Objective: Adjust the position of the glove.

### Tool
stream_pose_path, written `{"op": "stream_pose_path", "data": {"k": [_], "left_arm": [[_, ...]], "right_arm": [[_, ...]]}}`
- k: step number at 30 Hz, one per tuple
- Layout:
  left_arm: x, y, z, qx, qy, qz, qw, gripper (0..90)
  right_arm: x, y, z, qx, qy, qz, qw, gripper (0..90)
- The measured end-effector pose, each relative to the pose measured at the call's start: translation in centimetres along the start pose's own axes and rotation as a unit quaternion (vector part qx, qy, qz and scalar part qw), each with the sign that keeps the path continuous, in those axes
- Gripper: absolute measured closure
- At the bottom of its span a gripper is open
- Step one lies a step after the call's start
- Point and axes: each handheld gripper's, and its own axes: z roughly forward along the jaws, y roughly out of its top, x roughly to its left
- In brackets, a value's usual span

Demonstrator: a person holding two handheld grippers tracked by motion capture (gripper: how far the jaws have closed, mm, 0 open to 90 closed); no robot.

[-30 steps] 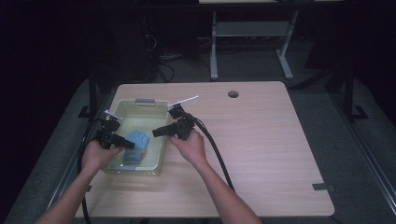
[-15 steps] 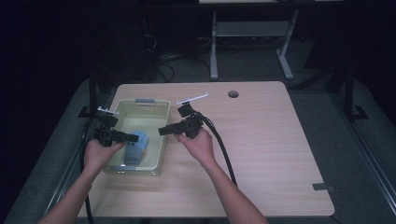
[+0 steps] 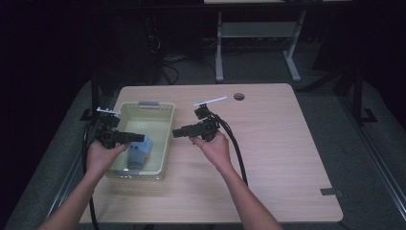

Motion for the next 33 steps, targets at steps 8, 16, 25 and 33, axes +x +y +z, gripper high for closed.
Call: {"op": "stream_pose_path", "data": {"k": [8, 16, 25, 33], "left_arm": [[-1.4, 0.4, 0.0, -0.018, -0.015, 0.014, 0.9996, 37.3], [-2.9, 0.8, 0.1, -0.029, -0.027, 0.026, 0.9989, 36.3], [-4.7, 1.2, 0.7, -0.039, -0.045, 0.039, 0.9975, 33.5], [-6.0, 1.7, 1.6, -0.039, -0.062, 0.049, 0.9961, 32.2]], "right_arm": [[-0.4, -0.1, -1.7, -0.011, -0.007, 0.001, 0.9999, 41.5], [-1.0, -0.5, -3.1, -0.018, -0.013, 0.005, 0.9997, 38.6], [-2.1, -1.3, -5.1, -0.027, -0.028, 0.019, 0.9991, 35.9], [-3.4, -2.2, -7.0, -0.035, -0.042, 0.029, 0.998, 35.0]]}}
